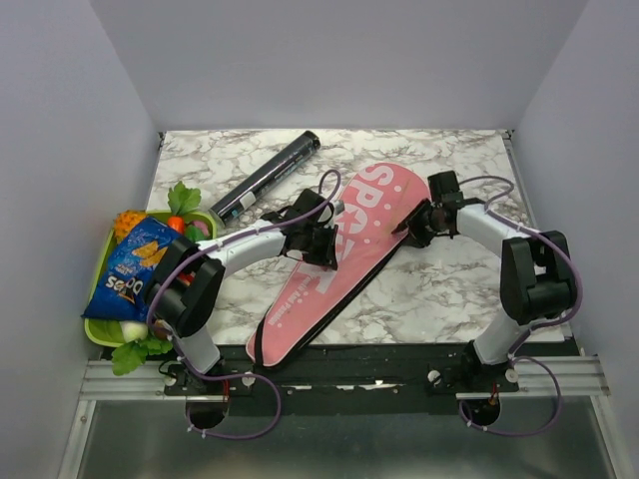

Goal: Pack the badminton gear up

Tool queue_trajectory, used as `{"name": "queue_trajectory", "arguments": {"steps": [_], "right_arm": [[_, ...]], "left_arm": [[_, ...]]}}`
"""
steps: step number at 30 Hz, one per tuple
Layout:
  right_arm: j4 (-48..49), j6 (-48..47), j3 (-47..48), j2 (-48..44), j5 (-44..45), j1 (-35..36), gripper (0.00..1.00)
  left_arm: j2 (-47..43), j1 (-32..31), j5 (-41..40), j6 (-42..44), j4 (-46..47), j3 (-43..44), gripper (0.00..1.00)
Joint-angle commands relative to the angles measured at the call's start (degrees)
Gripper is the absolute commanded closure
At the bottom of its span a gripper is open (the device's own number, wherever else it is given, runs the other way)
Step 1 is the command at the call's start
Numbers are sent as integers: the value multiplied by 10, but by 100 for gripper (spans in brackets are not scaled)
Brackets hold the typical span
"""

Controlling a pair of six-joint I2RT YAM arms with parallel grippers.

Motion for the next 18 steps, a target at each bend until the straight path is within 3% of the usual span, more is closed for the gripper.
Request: {"name": "queue_trajectory", "arguments": {"steps": [1, 9, 18], "right_arm": [[-82, -59, 78, -16, 70, -9, 50], [-128, -159, 137, -3, 124, -104, 50], [-126, -226, 181, 90, 20, -135, 54]], "left_arm": [[-27, 2, 13, 1, -5, 9, 100], [-44, -38, 16, 18, -40, 16, 100], [17, -87, 72, -7, 4, 47, 100]]}}
